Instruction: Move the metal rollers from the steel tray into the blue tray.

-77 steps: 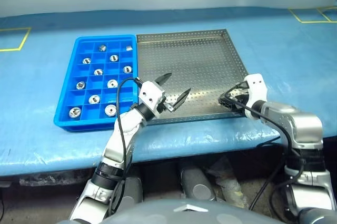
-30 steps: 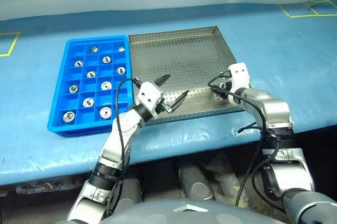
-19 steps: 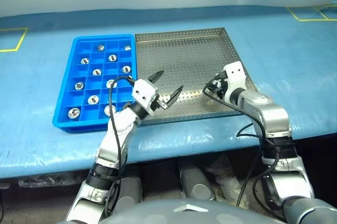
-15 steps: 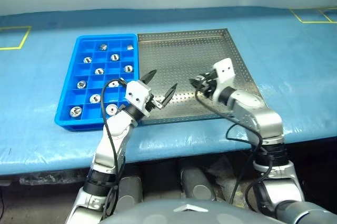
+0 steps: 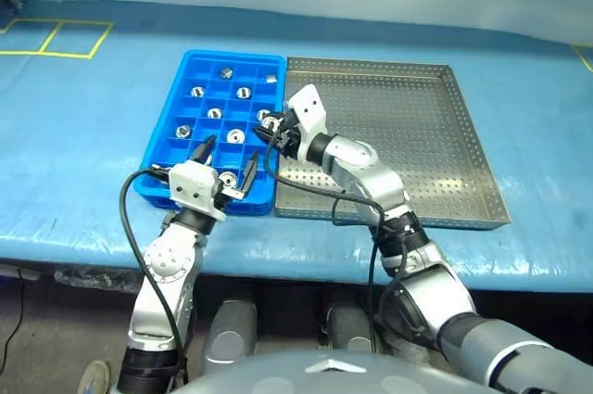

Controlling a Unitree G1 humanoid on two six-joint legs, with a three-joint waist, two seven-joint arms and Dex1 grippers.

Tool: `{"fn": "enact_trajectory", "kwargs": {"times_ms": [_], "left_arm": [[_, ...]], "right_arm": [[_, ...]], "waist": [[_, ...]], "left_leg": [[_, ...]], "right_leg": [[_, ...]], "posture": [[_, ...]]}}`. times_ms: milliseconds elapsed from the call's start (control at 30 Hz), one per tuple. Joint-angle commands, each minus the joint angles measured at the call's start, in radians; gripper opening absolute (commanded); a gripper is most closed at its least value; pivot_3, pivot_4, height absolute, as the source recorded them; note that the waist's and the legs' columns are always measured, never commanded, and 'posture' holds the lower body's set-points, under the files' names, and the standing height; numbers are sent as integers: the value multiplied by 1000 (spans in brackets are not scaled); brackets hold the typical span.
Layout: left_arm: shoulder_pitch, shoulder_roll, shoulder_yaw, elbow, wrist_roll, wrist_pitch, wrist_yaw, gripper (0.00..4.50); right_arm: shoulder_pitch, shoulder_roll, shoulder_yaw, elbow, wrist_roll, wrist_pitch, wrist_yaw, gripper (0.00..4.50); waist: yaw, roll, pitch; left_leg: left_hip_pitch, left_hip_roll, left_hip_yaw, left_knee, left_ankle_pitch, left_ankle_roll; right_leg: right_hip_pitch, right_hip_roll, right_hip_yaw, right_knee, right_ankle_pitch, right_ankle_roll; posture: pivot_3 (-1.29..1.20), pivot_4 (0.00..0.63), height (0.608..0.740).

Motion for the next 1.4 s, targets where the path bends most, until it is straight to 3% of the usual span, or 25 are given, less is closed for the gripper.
{"fn": "enact_trajectory", "kwargs": {"times_ms": [33, 500, 733, 1000, 1400], "left_arm": [[18, -1, 8, -61, 16, -3, 23, 4156], [2, 5, -7, -46, 26, -3, 25, 4156], [-28, 11, -12, -25, 30, -5, 13, 4156], [-108, 7, -21, 15, 27, -12, -4, 4156], [-146, 23, -61, 99, 58, 36, -34, 4156]], "right_arm": [[-41, -8, 27, 59, -60, -4, -8, 1723], [-42, -58, 76, 69, -107, 104, 97, 1723], [-30, -65, 69, 68, -133, 55, 70, 4008], [92, -33, -82, -77, -55, -174, -23, 4008], [398, -64, -161, -320, -15, -277, -64, 4008]], "waist": [[14, 0, 0], [49, 0, 0], [54, 0, 0], [50, 1, 0], [-10, 1, 0]], "left_leg": [[0, 0, -1, 0, 0, 0], [0, 0, 0, 0, 0, -1], [0, 0, -1, 1, 0, -2], [-2, 0, -5, 0, 0, -2], [-2, 1, -9, 0, 0, -4]], "right_leg": [[0, 0, -1, 0, 0, -1], [0, 0, -2, 0, -2, -1], [1, 0, -3, 0, -2, -1], [2, -1, -9, -2, -2, -2], [3, -2, -14, -1, -4, -5]], "posture": [[320, 150, 740], [305, 150, 740], [293, 150, 740], [226, 150, 740], [109, 150, 740]]}}
